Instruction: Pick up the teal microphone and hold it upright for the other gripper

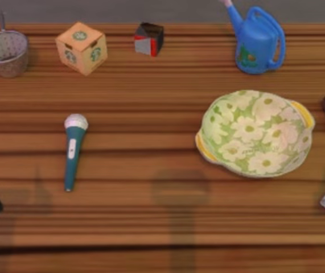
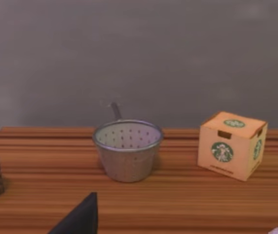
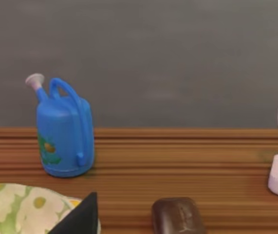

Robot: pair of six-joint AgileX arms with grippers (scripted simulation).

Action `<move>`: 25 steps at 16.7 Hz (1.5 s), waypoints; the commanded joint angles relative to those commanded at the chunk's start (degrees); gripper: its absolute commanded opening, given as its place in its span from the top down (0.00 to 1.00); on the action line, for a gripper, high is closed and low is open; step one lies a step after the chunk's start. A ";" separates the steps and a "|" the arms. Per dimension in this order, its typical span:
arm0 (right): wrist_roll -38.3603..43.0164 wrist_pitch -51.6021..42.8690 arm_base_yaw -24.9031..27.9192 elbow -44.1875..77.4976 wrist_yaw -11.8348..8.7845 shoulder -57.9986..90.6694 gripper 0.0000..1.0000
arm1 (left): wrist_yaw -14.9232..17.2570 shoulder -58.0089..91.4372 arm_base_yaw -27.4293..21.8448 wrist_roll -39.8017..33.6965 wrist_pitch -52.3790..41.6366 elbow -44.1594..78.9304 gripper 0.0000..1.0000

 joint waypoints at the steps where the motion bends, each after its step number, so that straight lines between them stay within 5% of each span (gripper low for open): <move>1: 0.00 0.00 0.00 0.00 0.00 0.00 0.00 | 0.00 0.00 0.00 0.00 0.00 0.00 0.00; 8: 0.00 0.00 0.00 0.00 0.00 0.00 0.00 | -0.12 12.73 -2.80 -2.46 -7.56 10.58 0.00; 25: 0.00 0.00 0.00 0.00 0.00 0.00 0.00 | -1.44 96.31 -17.11 -15.52 -49.27 66.02 0.00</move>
